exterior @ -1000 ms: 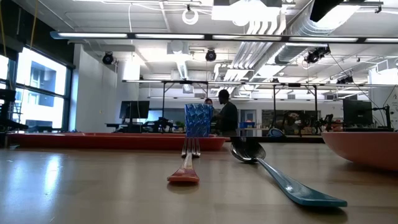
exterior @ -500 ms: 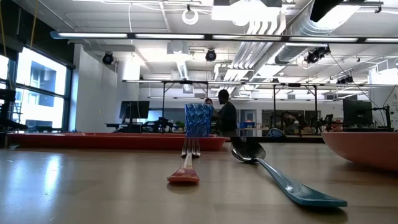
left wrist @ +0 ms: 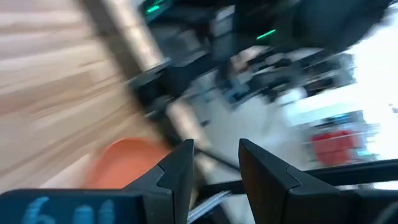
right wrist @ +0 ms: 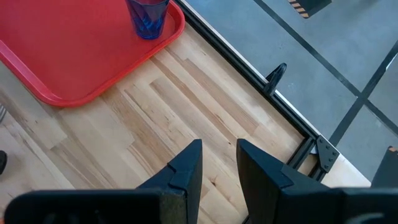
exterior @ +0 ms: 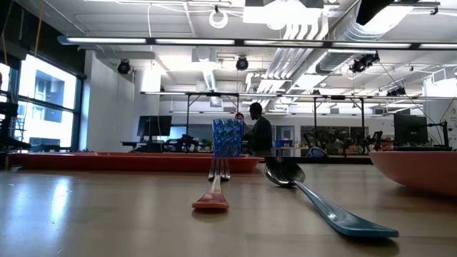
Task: Pick and place plate/cup/fork/spoon on tray
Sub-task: Put the orange fork on the left of the red serving tray
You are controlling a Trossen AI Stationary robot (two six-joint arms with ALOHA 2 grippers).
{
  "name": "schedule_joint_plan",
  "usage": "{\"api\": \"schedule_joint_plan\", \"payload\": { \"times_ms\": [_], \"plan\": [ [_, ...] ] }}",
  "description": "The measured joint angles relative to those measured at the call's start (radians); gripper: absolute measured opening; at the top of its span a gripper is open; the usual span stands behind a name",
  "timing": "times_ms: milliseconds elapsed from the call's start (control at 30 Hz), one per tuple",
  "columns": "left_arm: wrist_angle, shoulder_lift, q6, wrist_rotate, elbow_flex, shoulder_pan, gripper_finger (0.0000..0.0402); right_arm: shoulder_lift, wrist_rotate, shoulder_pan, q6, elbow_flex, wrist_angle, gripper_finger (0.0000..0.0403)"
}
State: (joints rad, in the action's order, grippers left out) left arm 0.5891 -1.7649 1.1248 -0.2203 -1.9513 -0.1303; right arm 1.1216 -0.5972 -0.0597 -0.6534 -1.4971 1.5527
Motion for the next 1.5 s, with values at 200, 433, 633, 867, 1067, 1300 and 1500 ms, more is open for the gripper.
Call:
{"api": "schedule_joint_plan", "payload": {
  "times_ms": [200,433,633,867,1067,1300,1500],
  "plan": [
    [0.13,-0.055,0.077,-0.017,-0.003,-0.008,0.0115,0.0,0.004,0.0,0.0,0.0,0.002,0.009],
    [0.231,-0.132,0.158,-0.034,0.0,-0.025,0.0115,-0.001,0.004,0.0,0.0,0.0,0.004,0.009],
    [0.281,-0.214,0.235,-0.026,0.001,-0.044,0.0115,0.0,0.006,0.0,-0.001,0.0,0.007,0.009],
    [0.331,-0.278,0.297,-0.007,-0.001,-0.056,0.0115,0.0,0.007,0.0,0.0,0.0,0.008,0.009],
    [0.426,-0.304,0.366,-0.006,0.003,-0.071,0.0115,-0.001,0.007,0.0,-0.001,0.0,0.008,0.009],
    [0.436,-0.333,0.433,-0.006,0.007,-0.089,0.0115,0.0,0.007,0.0,0.0,0.0,0.008,0.009],
    [0.508,-0.351,0.484,0.045,0.009,-0.097,0.0115,0.0,0.007,0.0,0.0,0.0,0.008,0.009]
  ]
}}
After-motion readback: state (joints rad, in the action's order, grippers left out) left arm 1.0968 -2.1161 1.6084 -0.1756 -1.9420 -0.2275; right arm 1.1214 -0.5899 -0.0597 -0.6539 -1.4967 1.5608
